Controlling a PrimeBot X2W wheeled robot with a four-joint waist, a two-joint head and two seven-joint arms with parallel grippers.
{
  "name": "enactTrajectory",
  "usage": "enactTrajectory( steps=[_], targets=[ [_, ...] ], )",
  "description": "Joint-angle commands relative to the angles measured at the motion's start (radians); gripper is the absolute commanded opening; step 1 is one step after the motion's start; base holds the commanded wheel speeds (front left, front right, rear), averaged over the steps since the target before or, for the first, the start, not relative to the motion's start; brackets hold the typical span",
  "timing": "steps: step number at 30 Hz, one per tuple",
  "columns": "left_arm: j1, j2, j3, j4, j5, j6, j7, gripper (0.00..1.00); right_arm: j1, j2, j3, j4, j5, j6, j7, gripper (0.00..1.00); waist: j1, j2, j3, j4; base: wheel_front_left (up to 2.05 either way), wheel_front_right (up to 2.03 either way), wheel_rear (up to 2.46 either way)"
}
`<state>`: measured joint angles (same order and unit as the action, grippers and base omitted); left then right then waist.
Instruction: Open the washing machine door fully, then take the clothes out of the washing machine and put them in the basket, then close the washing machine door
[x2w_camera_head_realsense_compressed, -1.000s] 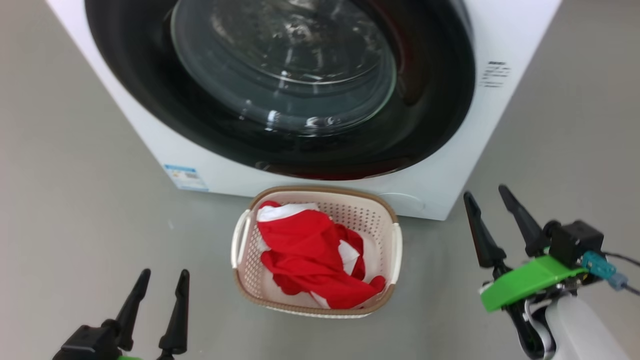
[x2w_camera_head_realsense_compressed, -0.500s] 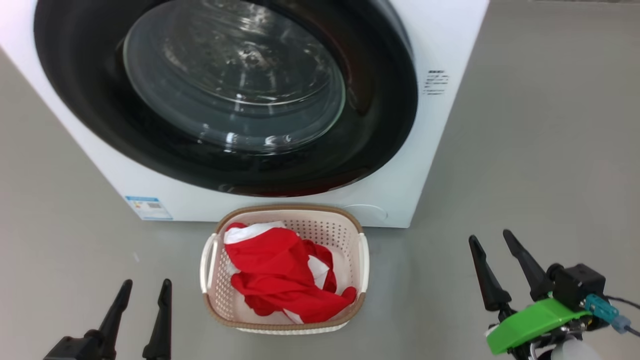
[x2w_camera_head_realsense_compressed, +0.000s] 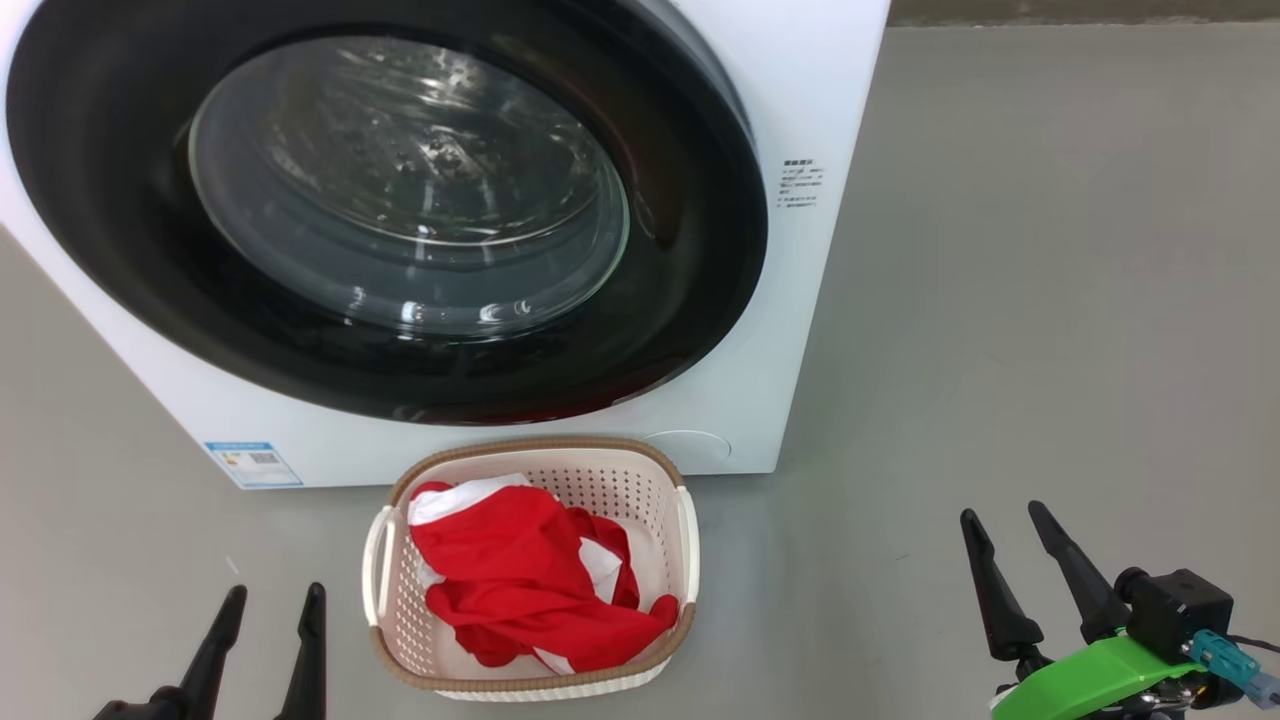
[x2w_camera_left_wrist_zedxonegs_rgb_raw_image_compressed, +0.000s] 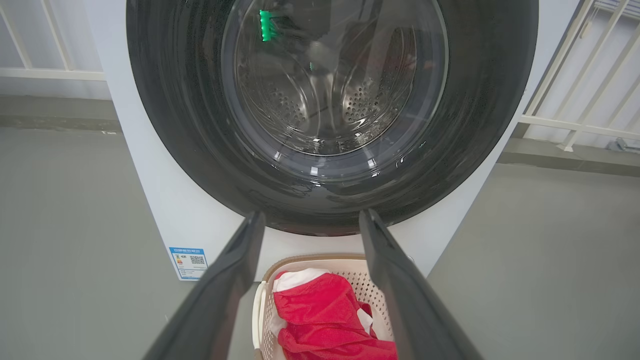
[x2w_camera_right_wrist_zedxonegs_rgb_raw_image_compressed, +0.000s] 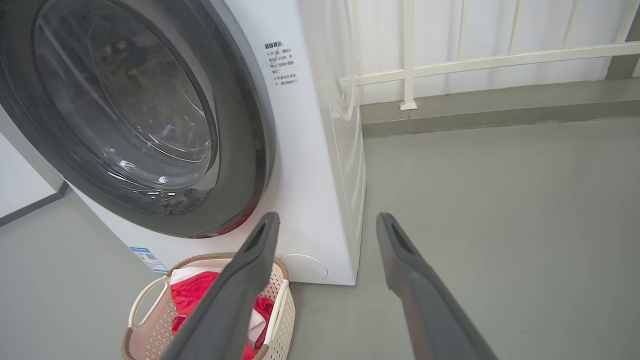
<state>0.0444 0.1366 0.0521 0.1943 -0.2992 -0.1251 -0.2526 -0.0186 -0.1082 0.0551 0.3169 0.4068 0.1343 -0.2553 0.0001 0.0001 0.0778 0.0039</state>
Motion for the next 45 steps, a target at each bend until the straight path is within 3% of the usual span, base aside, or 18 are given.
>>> enactTrajectory(
  steps=[1, 26, 27, 32, 39, 45],
  targets=[
    [-0.010, 0.024, 0.036, -0.028, 0.005, -0.006, -0.009, 1.00, 0.001, -0.008, 0.013, -0.032, -0.002, -0.004, -0.006, 1.00, -0.0001, -0.0001, -0.006, -0.009, 0.00, 0.00, 0.00],
    [0.012, 0.016, 0.032, -0.032, -0.013, -0.006, -0.009, 1.00, 0.037, -0.003, -0.001, -0.044, -0.011, -0.004, -0.006, 1.00, -0.0001, -0.0001, -0.027, -0.010, 0.00, 0.00, 0.00],
    [0.022, 0.002, -0.002, -0.003, -0.011, 0.000, 0.000, 0.00, 0.037, 0.011, -0.018, -0.014, -0.003, 0.000, 0.000, 0.00, 0.0000, -0.0001, -0.027, -0.011, 0.00, 0.00, 0.00],
    [0.023, -0.032, -0.016, 0.058, -0.013, 0.002, 0.007, 0.00, 0.041, 0.033, -0.008, 0.048, -0.001, 0.000, 0.002, 0.00, 0.0000, -0.0001, -0.027, -0.011, 0.00, 0.00, 0.00],
    [0.015, -0.035, -0.011, 0.056, -0.086, 0.001, 0.027, 0.00, 0.036, 0.033, -0.015, 0.039, 0.068, 0.000, 0.021, 0.00, 0.0022, -0.0001, -0.032, -0.011, 0.00, 0.00, 0.00],
    [0.005, -0.038, -0.008, 0.057, -0.148, 0.001, 0.044, 0.00, 0.028, 0.034, -0.021, 0.035, 0.127, 0.000, 0.038, 0.00, 0.0000, -0.0001, -0.032, -0.010, 0.00, 0.00, 0.00]
  ],
)
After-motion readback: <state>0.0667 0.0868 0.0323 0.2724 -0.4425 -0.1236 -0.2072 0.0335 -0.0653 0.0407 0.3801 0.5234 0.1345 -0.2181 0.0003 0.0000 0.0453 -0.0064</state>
